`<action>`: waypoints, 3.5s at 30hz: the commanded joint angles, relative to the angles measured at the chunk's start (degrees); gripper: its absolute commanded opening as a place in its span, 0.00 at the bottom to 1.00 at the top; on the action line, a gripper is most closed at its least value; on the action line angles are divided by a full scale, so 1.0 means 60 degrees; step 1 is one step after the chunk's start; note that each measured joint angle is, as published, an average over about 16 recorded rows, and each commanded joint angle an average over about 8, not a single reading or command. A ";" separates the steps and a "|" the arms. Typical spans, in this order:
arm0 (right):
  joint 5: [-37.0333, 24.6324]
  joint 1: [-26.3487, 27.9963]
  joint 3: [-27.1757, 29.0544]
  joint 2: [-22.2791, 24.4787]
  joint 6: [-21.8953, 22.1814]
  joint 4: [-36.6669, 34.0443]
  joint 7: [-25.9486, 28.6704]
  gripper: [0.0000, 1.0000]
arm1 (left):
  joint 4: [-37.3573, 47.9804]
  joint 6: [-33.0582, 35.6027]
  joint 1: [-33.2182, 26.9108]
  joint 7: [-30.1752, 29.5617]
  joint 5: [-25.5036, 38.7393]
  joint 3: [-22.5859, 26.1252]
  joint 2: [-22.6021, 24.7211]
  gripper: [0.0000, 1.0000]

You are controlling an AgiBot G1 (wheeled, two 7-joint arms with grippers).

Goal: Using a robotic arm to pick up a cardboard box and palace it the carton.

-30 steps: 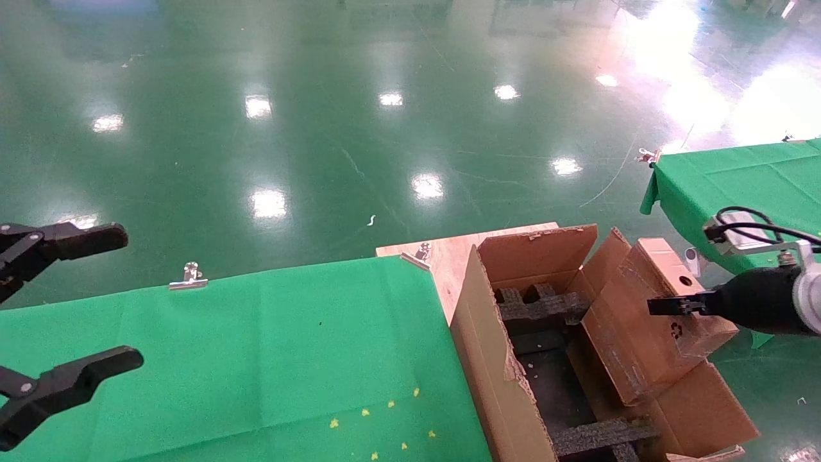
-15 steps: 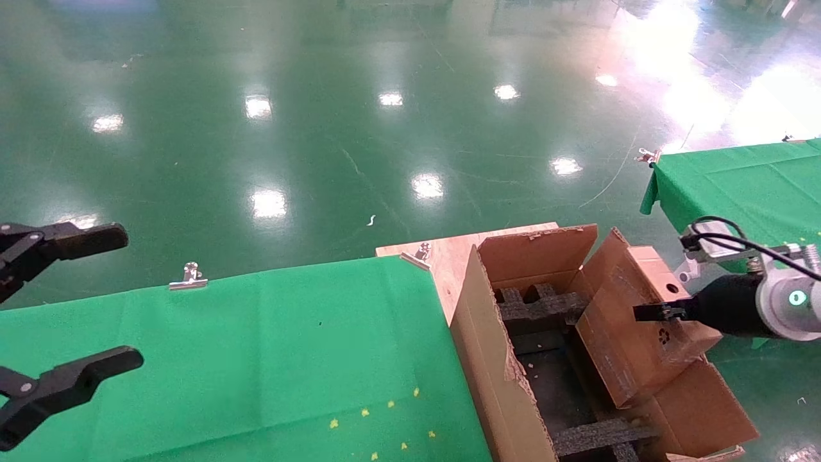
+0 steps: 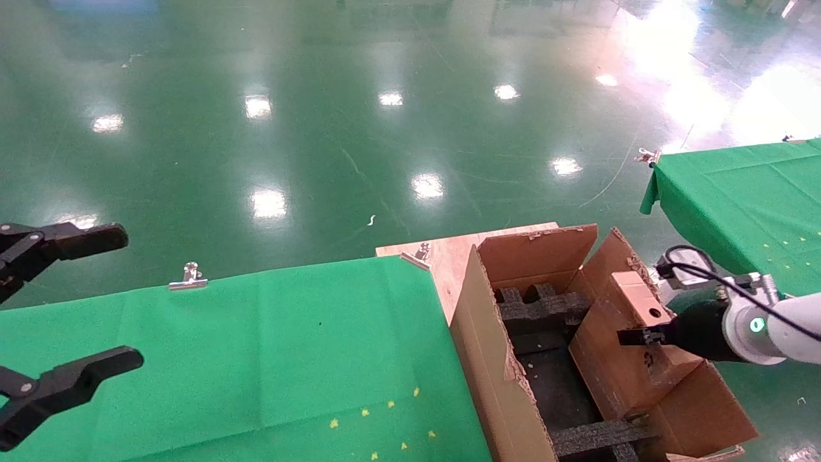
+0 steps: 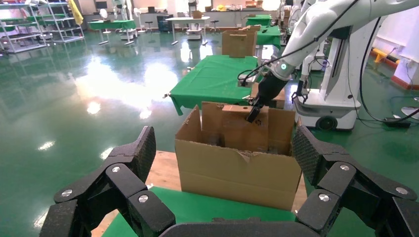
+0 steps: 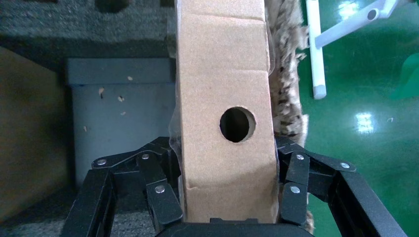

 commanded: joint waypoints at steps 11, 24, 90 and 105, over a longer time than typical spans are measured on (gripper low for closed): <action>-0.0872 -0.0761 -0.0317 -0.0738 0.0500 -0.0430 0.1062 0.00 | 0.0000 0.0000 0.0000 0.0000 0.0000 0.0000 0.0000 1.00; -0.0798 -0.1373 -0.0552 -0.1630 0.0883 -0.1565 0.1064 0.00 | 0.0000 0.0000 0.0000 0.0000 0.0000 0.0000 0.0000 1.00; 0.0997 0.0357 0.0266 -0.1341 0.0391 -0.0830 -0.0845 1.00 | 0.0002 -0.0003 0.0002 0.0001 -0.0001 0.0000 -0.0002 1.00; 0.4989 0.2853 0.1883 -0.0675 -0.2099 0.0197 -0.4338 1.00 | 0.0002 -0.0004 0.0003 0.0001 -0.0001 0.0000 -0.0002 1.00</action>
